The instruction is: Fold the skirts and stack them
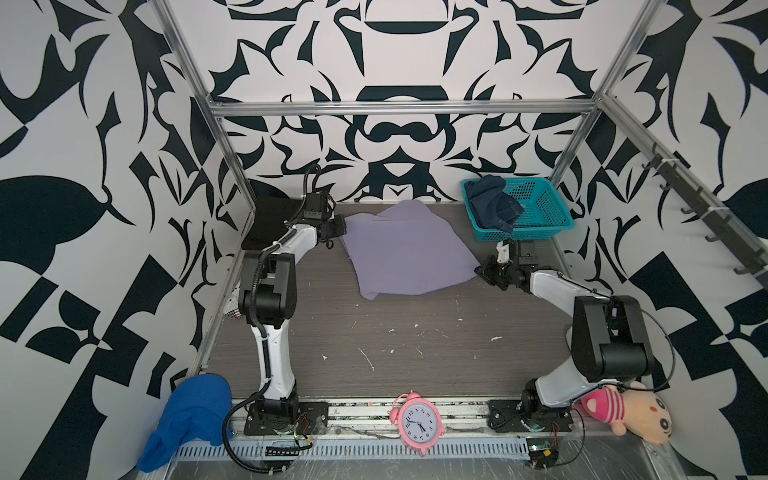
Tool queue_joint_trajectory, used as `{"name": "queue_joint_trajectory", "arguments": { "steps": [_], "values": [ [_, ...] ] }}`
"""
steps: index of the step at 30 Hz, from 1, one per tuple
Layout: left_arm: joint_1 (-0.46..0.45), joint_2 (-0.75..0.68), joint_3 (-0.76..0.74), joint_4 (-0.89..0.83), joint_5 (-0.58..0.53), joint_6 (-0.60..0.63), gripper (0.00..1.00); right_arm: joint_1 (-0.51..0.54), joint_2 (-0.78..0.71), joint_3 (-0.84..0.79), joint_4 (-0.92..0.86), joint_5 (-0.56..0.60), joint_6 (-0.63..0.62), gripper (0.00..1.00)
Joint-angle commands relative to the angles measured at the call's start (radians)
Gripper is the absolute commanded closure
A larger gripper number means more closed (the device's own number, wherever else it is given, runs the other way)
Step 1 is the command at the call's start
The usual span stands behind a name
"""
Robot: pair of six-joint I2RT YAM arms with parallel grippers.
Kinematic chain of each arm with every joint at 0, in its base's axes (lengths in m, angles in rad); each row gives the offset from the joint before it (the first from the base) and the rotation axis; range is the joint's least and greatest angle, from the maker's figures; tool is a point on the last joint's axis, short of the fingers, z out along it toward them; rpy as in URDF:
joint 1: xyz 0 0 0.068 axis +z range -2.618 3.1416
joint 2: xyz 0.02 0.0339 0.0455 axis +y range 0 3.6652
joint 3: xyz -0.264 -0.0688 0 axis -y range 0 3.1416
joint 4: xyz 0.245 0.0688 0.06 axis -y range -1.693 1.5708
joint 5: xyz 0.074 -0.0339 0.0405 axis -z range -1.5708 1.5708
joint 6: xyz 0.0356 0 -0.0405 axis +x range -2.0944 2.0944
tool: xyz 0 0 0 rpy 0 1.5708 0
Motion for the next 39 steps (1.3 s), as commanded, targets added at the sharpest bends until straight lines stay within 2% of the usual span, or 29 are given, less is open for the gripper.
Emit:
{"name": "queue_joint_trajectory", "arguments": {
  "steps": [1, 5, 6, 8, 10, 14, 17, 20, 25, 31, 35, 37, 39],
  "values": [
    [0.027, 0.083, 0.142, -0.120, -0.012, 0.097, 0.86, -0.003, -0.022, 0.007, -0.026, -0.014, -0.023, 1.00],
    [0.036, 0.140, 0.293, -0.201, -0.020, 0.127, 0.42, 0.003, 0.002, -0.003, -0.012, -0.061, -0.008, 1.00],
    [0.036, 0.131, 0.299, -0.209, -0.029, 0.126, 0.37, 0.006, 0.005, -0.007, -0.011, -0.064, -0.006, 1.00],
    [0.033, 0.066, 0.246, -0.207, -0.062, 0.091, 0.34, 0.011, 0.002, -0.020, 0.000, -0.067, 0.007, 1.00],
    [0.023, -0.051, 0.103, -0.151, -0.074, 0.038, 0.33, 0.010, -0.002, -0.028, 0.020, -0.072, 0.021, 1.00],
    [-0.033, -0.332, -0.317, 0.041, -0.063, -0.090, 0.31, 0.012, 0.009, -0.026, 0.044, -0.085, 0.040, 1.00],
    [-0.088, -0.452, -0.533, 0.076, -0.041, -0.184, 0.30, 0.015, 0.025, -0.021, 0.041, -0.091, 0.041, 1.00],
    [-0.157, -0.504, -0.666, 0.058, -0.002, -0.266, 0.29, 0.015, 0.035, -0.023, 0.036, -0.110, 0.040, 1.00],
    [-0.276, -0.552, -0.792, 0.043, 0.005, -0.414, 0.24, 0.021, 0.029, -0.035, 0.031, -0.112, 0.043, 1.00],
    [-0.387, -0.564, -0.897, 0.075, -0.017, -0.568, 0.24, 0.027, 0.006, -0.041, 0.039, -0.096, 0.055, 1.00],
    [-0.430, -0.522, -0.942, 0.159, -0.008, -0.599, 0.33, 0.030, -0.004, -0.035, 0.026, -0.083, 0.047, 1.00],
    [-0.432, -0.507, -0.958, 0.192, -0.019, -0.600, 0.45, 0.031, -0.010, -0.038, 0.022, -0.078, 0.043, 1.00],
    [-0.432, -0.506, -0.969, 0.209, -0.045, -0.600, 0.50, 0.032, -0.015, -0.039, 0.024, -0.076, 0.042, 1.00]
  ]
}}
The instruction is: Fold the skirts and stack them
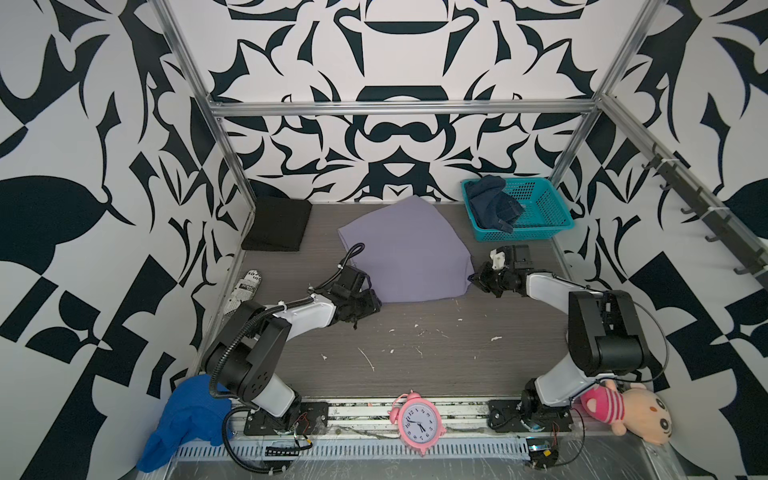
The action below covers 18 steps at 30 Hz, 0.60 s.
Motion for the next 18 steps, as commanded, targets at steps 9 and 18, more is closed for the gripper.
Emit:
{"name": "queue_joint_trajectory", "arguments": {
  "steps": [9, 18],
  "values": [
    [0.005, 0.002, -0.012, -0.062, -0.145, 0.013, 0.38, 0.010, -0.067, -0.014, -0.006, 0.014, -0.015, 1.00],
    [0.018, 0.096, -0.028, 0.021, -0.152, 0.008, 0.42, 0.011, -0.061, -0.026, 0.019, 0.002, -0.008, 1.00]
  ]
}}
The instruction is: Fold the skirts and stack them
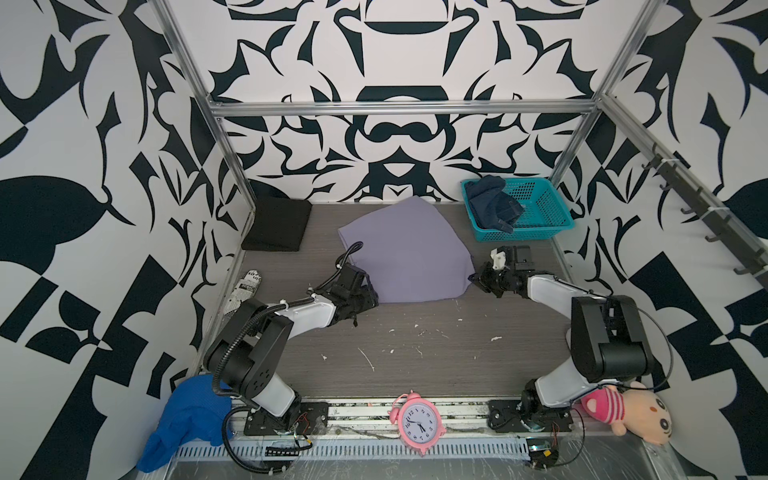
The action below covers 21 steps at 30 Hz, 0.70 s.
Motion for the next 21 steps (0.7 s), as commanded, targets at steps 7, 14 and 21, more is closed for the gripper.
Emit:
{"name": "queue_joint_trajectory", "arguments": {
  "steps": [7, 14, 21],
  "values": [
    [0.005, 0.060, -0.039, -0.060, -0.013, -0.009, 0.85, 0.006, -0.046, -0.006, 0.011, 0.000, -0.011, 1.00],
    [0.005, -0.121, -0.065, -0.198, -0.086, 0.017, 0.97, 0.006, -0.117, -0.027, -0.024, -0.017, 0.000, 1.00],
    [0.007, -0.370, -0.086, -0.397, -0.101, 0.051, 1.00, 0.009, -0.296, -0.138, -0.157, -0.005, 0.014, 1.00]
  ]
}}
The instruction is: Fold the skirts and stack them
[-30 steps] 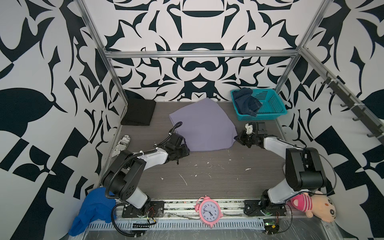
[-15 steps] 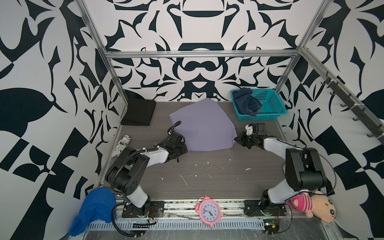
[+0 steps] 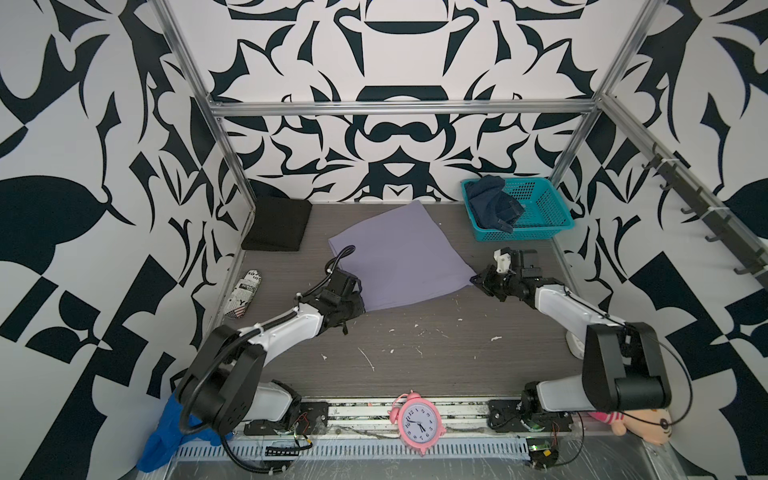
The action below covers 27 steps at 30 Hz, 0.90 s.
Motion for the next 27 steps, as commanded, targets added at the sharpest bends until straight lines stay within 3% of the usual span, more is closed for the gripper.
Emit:
{"name": "queue_joint_trajectory", "arguments": {
  "steps": [1, 6, 11, 16, 19, 27],
  "values": [
    [0.001, -0.131, -0.033, -0.164, -0.026, 0.029, 1.00, 0.006, -0.116, -0.074, -0.092, 0.010, 0.022, 1.00],
    [0.001, -0.270, -0.039, -0.273, 0.024, 0.064, 1.00, 0.037, -0.365, -0.147, -0.241, 0.038, 0.074, 1.00],
    [0.001, -0.364, -0.010, -0.343, 0.063, 0.101, 1.00, 0.045, -0.565, -0.059, -0.417, 0.091, 0.081, 1.00],
    [0.001, -0.400, 0.054, -0.356, 0.055, 0.149, 1.00, 0.061, -0.455, 0.126, -0.375, 0.074, 0.058, 1.00],
    [0.009, -0.377, 0.084, -0.357, 0.034, 0.169, 1.00, 0.105, -0.366, 0.222, -0.342, 0.149, 0.019, 1.00],
    [0.090, -0.294, 0.128, -0.319, 0.035, 0.193, 1.00, 0.171, -0.132, 0.389, -0.239, 0.207, -0.011, 1.00]
  ]
}}
